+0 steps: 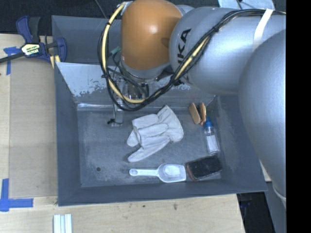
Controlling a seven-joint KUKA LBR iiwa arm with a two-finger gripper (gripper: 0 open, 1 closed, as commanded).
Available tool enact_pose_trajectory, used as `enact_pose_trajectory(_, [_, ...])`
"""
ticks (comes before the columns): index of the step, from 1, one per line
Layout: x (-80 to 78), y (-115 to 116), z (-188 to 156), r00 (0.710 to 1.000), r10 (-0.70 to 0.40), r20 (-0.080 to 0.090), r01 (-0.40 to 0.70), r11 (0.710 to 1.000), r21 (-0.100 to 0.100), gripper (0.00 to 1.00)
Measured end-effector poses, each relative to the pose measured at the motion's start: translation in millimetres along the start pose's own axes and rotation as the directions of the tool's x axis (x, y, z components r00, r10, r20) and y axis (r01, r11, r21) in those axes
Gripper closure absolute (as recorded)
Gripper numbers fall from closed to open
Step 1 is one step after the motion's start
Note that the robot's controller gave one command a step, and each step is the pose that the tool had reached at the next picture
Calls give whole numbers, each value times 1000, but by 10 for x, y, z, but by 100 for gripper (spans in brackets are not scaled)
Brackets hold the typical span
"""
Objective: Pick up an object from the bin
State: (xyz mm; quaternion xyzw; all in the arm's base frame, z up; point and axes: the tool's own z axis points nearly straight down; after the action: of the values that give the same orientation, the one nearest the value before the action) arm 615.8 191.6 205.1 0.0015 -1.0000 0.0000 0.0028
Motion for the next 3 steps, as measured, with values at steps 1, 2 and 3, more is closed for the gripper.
enact_pose_trajectory(1, [-17,-8,-54,1000,3,9,-3,1000,-2,0])
enact_pose_trajectory(2, [21,-264,383,999,-49,14,49,999,-2,0])
enact_pose_trajectory(3, [-28,-353,716,1000,30,5,-30,1000,0,0])
